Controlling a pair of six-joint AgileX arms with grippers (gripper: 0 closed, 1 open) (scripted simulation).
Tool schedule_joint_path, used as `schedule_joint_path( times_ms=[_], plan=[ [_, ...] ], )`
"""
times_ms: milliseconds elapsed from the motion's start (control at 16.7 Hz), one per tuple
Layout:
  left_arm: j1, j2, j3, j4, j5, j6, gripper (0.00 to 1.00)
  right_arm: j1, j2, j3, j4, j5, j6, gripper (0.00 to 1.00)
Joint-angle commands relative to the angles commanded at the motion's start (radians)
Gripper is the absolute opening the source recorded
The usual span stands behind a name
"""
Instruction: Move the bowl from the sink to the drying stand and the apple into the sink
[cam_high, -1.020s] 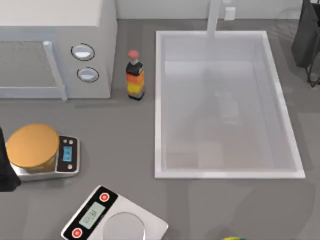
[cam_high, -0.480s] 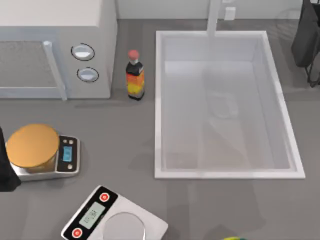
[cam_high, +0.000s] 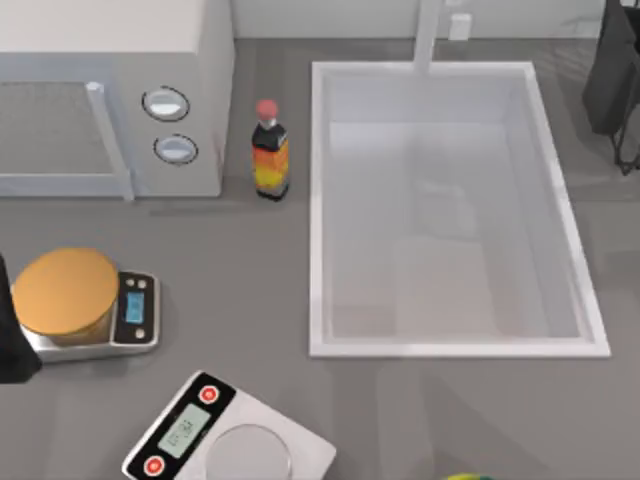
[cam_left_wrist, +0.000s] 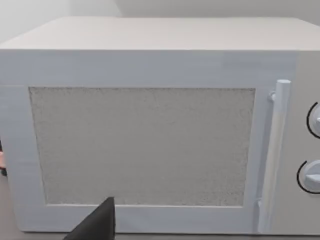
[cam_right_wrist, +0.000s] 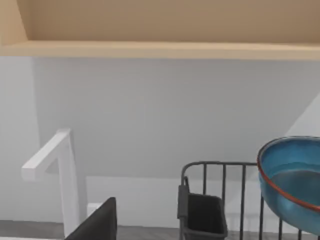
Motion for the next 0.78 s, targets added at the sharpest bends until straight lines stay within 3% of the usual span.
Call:
schedule_joint_path(
  times_ms=[360,780],
  plan=[
    [0.000,0.000,0.000,0.000,0.000,0.000,1.00,0.062,-0.473,-0.281,-0.238,0.099,-0.012,1.00],
    [0.000,0.000,0.000,0.000,0.000,0.000,1.00,0.073,-0.581,-0.365,-0.310,0.133,-0.018,1.00]
  ],
)
